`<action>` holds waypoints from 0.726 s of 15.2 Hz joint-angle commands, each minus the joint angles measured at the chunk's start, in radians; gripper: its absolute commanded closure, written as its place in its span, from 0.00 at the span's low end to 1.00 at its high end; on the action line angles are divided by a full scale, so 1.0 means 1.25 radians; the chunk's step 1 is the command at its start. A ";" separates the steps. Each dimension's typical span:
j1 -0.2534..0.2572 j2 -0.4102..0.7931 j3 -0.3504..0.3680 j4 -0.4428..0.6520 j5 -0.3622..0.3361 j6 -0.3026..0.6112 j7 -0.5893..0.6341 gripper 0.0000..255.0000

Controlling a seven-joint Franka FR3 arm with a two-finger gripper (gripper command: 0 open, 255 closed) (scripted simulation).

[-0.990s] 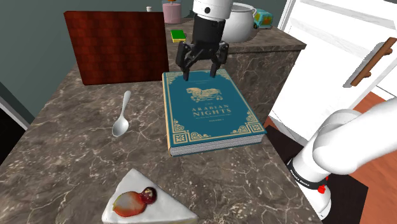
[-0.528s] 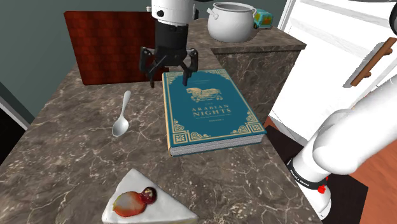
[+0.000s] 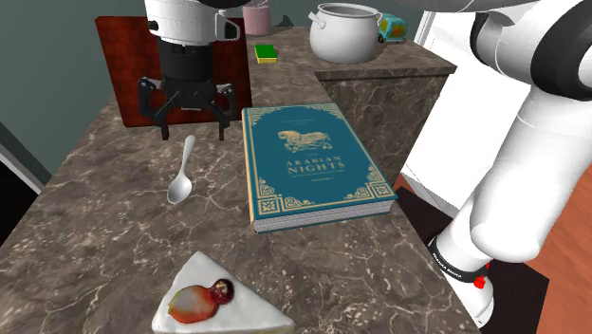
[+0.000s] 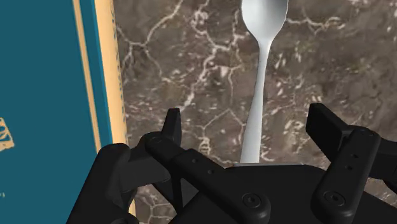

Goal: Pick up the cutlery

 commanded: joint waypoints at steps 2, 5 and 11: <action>0.040 0.088 0.002 0.100 -0.040 -0.020 0.064 0.00; 0.035 0.081 0.001 0.058 -0.035 0.016 0.057 0.00; 0.028 0.073 0.000 0.000 -0.030 0.067 0.049 0.00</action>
